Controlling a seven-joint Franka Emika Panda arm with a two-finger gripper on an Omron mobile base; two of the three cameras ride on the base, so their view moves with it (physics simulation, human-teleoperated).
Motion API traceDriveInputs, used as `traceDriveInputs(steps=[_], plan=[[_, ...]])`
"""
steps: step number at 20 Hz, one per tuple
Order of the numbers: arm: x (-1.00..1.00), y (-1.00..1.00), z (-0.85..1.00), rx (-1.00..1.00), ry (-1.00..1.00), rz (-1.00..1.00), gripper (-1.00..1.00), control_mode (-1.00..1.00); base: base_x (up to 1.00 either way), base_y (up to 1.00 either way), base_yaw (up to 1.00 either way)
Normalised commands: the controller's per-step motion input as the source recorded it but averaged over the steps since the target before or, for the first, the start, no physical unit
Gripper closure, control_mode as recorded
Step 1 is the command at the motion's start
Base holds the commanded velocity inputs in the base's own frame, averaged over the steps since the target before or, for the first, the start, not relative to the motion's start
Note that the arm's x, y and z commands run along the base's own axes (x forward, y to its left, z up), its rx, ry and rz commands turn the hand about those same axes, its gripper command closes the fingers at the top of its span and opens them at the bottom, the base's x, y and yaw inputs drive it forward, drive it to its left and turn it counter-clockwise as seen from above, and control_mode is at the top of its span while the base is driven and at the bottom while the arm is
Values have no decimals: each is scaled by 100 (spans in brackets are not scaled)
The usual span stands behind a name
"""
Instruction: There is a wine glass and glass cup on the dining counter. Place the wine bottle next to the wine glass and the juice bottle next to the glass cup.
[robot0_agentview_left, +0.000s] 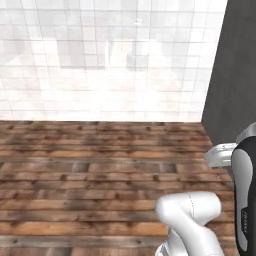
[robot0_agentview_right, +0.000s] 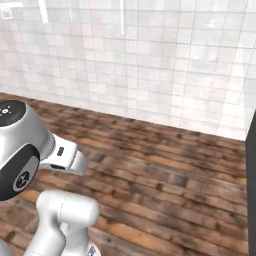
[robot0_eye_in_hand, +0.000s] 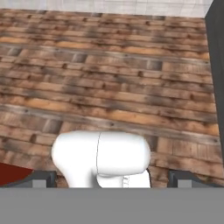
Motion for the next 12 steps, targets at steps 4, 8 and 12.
traceDriveInputs(steps=[4, 8, 12], plan=[[0, 0, 0, 0, 0, 0, -100, 100, 94, 4, 18], [0, 0, 0, 0, 0, 0, -100, 100, 89, 0, 28], [0, 0, 0, 0, 0, 0, -100, 100, 77, 0, 45]])
